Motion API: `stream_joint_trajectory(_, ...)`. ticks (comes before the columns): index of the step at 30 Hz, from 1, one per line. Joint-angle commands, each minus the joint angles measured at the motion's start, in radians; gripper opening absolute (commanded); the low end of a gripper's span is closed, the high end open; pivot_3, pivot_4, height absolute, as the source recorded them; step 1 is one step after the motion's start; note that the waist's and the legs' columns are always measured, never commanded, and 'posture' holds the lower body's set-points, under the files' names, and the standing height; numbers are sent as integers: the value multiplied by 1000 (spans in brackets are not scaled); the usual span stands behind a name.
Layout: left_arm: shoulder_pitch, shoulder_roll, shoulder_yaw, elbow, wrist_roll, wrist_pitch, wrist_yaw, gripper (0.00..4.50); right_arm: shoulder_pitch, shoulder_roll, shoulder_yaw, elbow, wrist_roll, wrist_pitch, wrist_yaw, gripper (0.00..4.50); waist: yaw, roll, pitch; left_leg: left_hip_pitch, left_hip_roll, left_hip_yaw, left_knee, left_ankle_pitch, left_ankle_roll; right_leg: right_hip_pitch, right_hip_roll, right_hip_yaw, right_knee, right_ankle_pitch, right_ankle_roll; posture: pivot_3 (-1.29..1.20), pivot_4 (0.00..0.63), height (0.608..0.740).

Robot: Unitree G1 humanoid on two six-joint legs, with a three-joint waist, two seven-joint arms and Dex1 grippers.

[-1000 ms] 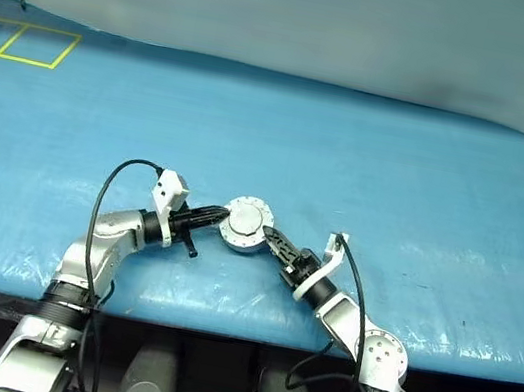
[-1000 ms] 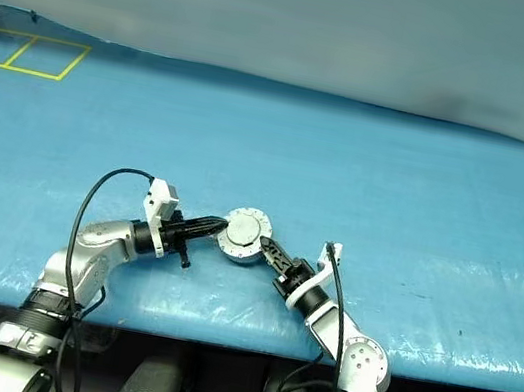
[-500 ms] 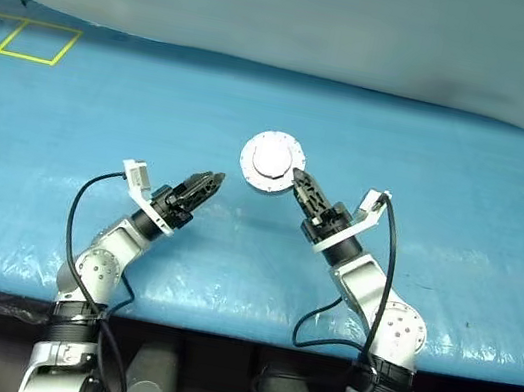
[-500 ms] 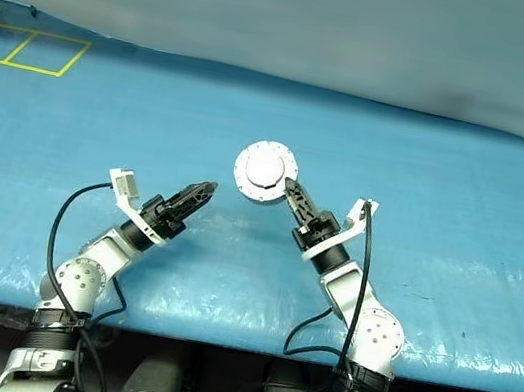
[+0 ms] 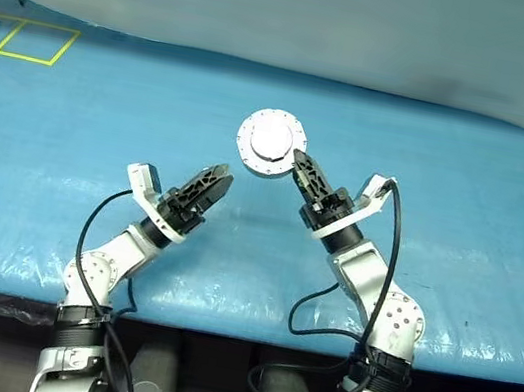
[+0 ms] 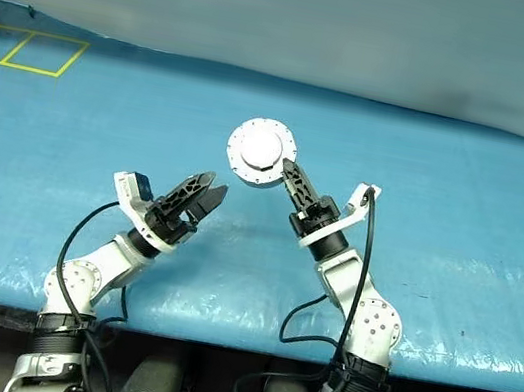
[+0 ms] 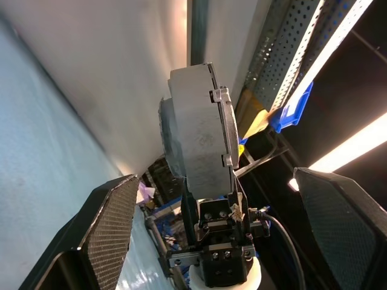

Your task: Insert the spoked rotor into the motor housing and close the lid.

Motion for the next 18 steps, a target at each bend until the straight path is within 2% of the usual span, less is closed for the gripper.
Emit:
stream_joint_trajectory(1, -31, -18, -14, -9, -19, 8, -1, 4461, 6, 8, 50, -83, 49, 14, 22, 1264, 0, 0, 0, 0, 0, 0, 0, 0, 0, 0, 0, 0, 0, 0, 0, 0, 150, 740)
stream_joint_trajectory(12, -84, -78, -6, 4, 11, -74, -4, 4461, 40, -20, 116, -111, 41, 19, 30, 1264, 2, 0, 0, 0, 0, 0, 2, 0, 0, 1, 0, 0, 0, -1, -3, 0, 150, 740)
stream_joint_trajectory(15, -77, -76, -9, 1, 17, -84, -18, 3877, 47, -25, 120, -117, 40, 14, 30, 1264, 2, 0, 0, 0, 0, 0, 2, 0, 0, 1, 0, 0, 0, -1, -3, 0, 150, 740)
stream_joint_trajectory(18, -69, -76, -8, 0, 20, -87, -23, 2908, 51, -26, 122, -120, 36, 6, 25, 1264, 2, 0, 0, 0, 0, 0, 2, 0, 0, 1, 0, 0, 0, -1, -2, 0, 150, 740)
